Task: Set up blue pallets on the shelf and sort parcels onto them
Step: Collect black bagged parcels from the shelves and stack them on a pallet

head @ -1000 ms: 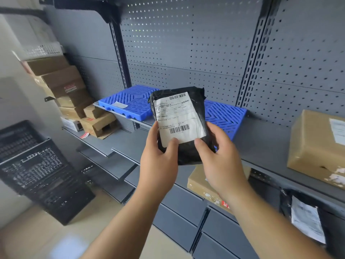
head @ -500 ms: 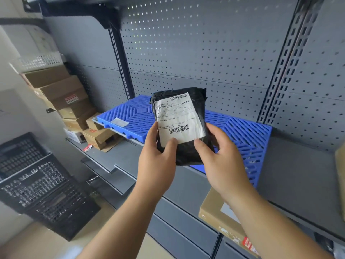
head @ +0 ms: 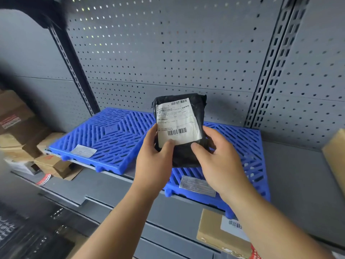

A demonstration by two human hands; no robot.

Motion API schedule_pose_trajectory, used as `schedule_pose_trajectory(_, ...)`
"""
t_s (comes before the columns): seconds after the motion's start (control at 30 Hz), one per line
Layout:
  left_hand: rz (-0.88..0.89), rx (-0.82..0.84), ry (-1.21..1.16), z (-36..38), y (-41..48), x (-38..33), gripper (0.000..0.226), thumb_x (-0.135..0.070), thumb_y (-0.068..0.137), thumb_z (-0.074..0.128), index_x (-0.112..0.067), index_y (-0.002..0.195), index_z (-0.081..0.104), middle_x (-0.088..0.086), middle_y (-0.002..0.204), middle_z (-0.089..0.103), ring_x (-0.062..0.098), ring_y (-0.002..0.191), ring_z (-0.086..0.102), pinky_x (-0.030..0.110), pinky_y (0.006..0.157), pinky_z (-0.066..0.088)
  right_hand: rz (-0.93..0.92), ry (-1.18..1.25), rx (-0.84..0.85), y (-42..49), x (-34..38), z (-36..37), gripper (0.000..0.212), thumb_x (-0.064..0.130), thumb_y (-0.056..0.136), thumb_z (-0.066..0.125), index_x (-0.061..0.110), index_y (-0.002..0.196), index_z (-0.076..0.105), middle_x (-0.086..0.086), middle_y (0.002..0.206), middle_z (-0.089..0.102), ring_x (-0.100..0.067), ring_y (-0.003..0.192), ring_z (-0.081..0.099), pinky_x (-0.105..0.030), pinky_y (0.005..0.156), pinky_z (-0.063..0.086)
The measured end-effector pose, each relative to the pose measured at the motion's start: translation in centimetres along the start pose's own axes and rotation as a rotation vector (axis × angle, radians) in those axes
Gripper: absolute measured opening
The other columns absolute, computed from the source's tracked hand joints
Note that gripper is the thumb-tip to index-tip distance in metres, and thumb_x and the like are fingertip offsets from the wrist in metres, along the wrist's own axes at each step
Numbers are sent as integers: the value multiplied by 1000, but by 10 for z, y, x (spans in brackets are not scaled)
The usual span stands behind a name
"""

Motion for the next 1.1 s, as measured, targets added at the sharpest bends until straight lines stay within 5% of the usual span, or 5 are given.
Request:
schedule_pose_trajectory(0.2,61,240,84,5,36,9,37,-22,95,58,-56,110,60,-36,102,70,-12,93,66,6,68,49,107,-86,-98,8,-10,11,52,29,92,65,33,142,53,22,122,68,6,109,63,-17,90,53)
schedule_pose_trajectory(0.33,82,341,133,4,48,21,36,-26,95,57,-46,124,62,-31,104,72,-7,93,68,22,79,54,164,-160,-162,4,-15,20,50,29,90,66,33,138,56,20,118,70,-3,108,65,-30,94,53)
schedule_pose_trajectory(0.53,116,431,272,3,60,27,31,-29,95,54,-59,105,52,-40,100,67,-9,86,65,18,70,48,206,-250,-196,6,-17,31,64,35,92,66,30,151,43,22,132,54,26,91,53,-10,81,39)
schedule_pose_trajectory(0.73,141,495,355,6,65,27,20,-33,95,52,-43,113,54,-17,88,71,6,68,64,27,60,47,220,-352,-179,7,-15,32,65,37,93,63,26,154,41,8,147,55,-9,123,58,-27,98,44)
schedule_pose_trajectory(1.1,277,442,375,-7,59,14,52,-40,95,58,-33,145,45,-12,133,58,20,128,54,47,106,47,168,-370,-288,-12,-7,23,61,48,94,59,35,150,39,14,149,47,-7,132,49,-33,105,42)
Point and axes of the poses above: each hand's wrist, its own y-axis towards the middle knuckle, its own z-axis out of the palm, x = y × z, the point moved 5 cm from there along y, towards the middle knuckle
